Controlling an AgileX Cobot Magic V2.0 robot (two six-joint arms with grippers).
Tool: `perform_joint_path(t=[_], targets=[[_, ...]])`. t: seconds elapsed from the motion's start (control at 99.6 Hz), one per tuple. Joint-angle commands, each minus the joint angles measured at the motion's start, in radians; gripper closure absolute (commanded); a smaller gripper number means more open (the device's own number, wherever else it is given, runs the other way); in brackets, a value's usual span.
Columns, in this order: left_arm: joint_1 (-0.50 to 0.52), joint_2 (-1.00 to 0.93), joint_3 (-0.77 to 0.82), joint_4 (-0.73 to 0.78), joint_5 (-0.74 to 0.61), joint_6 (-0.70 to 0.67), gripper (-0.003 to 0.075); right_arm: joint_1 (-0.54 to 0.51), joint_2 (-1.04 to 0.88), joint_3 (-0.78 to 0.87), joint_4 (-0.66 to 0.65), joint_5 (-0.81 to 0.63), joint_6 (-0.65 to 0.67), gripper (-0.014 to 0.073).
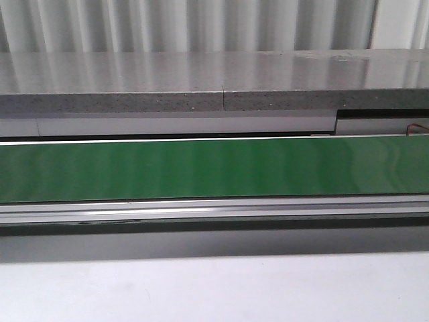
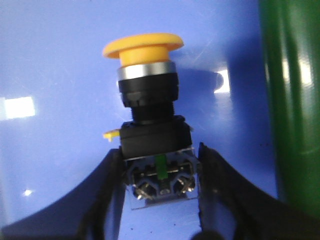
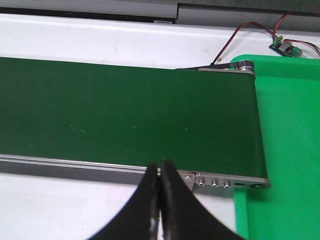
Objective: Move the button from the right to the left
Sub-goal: 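Lift the button with the left gripper and carry it over the blue tray, then lower the button into the blue tray and open the left gripper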
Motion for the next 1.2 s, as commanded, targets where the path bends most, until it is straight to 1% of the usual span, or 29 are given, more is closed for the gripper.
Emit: perform_joint_path(t=[0.0, 0.161, 0.231, 0.301, 0.372, 0.392, 0.422, 0.442, 0.492, 0.512, 0.542, 0.562, 0.613, 0.663, 0.824, 1.025, 1.185], targets=[[0.003, -0.037, -0.028, -0.015, -0.027, 0.001, 0.0738, 0.001, -0.005, -0.026, 0.008, -0.057, -0.009, 0.0662], [0.003, 0.006, -0.028, -0.011, -0.025, 0.002, 0.0729, 0.001, -0.005, -0.026, 0.008, -0.057, -0.009, 0.0662], [0.003, 0.026, -0.028, -0.015, -0.025, 0.002, 0.0697, 0.001, -0.005, -0.026, 0.008, -0.057, -0.009, 0.0662], [0.003, 0.033, -0.028, -0.019, -0.025, 0.002, 0.0641, 0.001, -0.005, -0.026, 0.008, -0.057, -0.009, 0.0662], [0.003, 0.033, -0.03, -0.019, -0.025, 0.002, 0.0549, 0.001, -0.005, -0.026, 0.008, -0.057, -0.009, 0.0662], [0.003, 0.033, -0.03, -0.019, -0.025, 0.002, 0.0512, 0.001, -0.005, -0.026, 0.008, -0.057, -0.009, 0.0662], [0.003, 0.033, -0.032, -0.019, -0.027, 0.002, 0.0444, 0.001, -0.005, -0.026, 0.008, -0.057, -0.009, 0.0662], [0.003, 0.033, -0.032, -0.019, -0.027, 0.002, 0.0414, 0.001, -0.005, -0.026, 0.008, -0.057, -0.009, 0.0662], [0.003, 0.033, -0.034, -0.015, -0.029, 0.002, 0.0294, 0.001, -0.005, -0.026, 0.008, -0.057, -0.009, 0.0662], [0.003, 0.033, -0.034, -0.015, -0.029, 0.002, 0.0265, 0.001, -0.005, -0.026, 0.008, -0.057, -0.009, 0.0662], [0.003, 0.033, -0.034, -0.015, -0.029, 0.002, 0.0202, 0.001, -0.005, -0.026, 0.008, -0.057, -0.009, 0.0662], [0.003, 0.033, -0.034, -0.013, -0.031, 0.002, 0.0174, 0.001, -0.005, -0.026, 0.008, -0.057, -0.009, 0.0662], [0.003, 0.033, -0.034, -0.01, -0.034, 0.002, 0.0131, 0.001, -0.005, -0.026, 0.008, -0.057, -0.009, 0.0662], [0.003, 0.033, -0.034, -0.002, -0.034, 0.002, 0.012, 0.001, -0.005, -0.026, 0.008, -0.057, -0.009, 0.0662], [0.003, 0.029, -0.056, 0.007, -0.009, 0.0, 0.012, 0.001, -0.005, -0.026, 0.008, -0.058, -0.009, 0.0662], [0.003, -0.006, -0.135, 0.007, 0.098, 0.0, 0.0121, 0.001, -0.005, -0.026, 0.008, -0.057, -0.009, 0.0662], [0.003, -0.049, -0.182, 0.001, 0.137, -0.009, 0.0121, 0.001, -0.005, -0.026, 0.008, -0.057, -0.009, 0.0662]])
